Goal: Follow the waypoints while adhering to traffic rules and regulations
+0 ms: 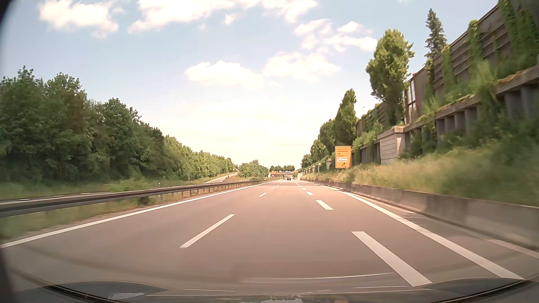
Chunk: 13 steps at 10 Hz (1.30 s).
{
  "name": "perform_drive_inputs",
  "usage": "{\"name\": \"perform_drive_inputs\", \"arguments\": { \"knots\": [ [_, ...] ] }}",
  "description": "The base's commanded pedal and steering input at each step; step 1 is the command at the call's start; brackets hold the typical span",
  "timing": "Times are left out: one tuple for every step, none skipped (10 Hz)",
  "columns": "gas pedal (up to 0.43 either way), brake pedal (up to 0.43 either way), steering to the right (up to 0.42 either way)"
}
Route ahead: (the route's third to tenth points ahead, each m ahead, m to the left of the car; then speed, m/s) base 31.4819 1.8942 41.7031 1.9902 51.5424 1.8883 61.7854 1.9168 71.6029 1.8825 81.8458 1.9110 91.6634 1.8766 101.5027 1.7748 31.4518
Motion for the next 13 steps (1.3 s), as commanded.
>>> {"name": "perform_drive_inputs", "arguments": {
  "knots": [
    [0.319,0.012,0.000],
    [0.319,0.012,0.000],
    [0.319,0.012,0.000],
    [0.319,0.012,0.000],
    [0.319,0.012,0.000],
    [0.319,0.012,0.000],
    [0.319,0.012,0.000],
    [0.319,0.006,0.000],
    [0.319,0.012,0.000],
    [0.319,0.012,0.000],
    [0.311,0.012,0.000],
    [0.287,0.012,0.000],
    [0.268,0.012,0.000]
  ]
}}
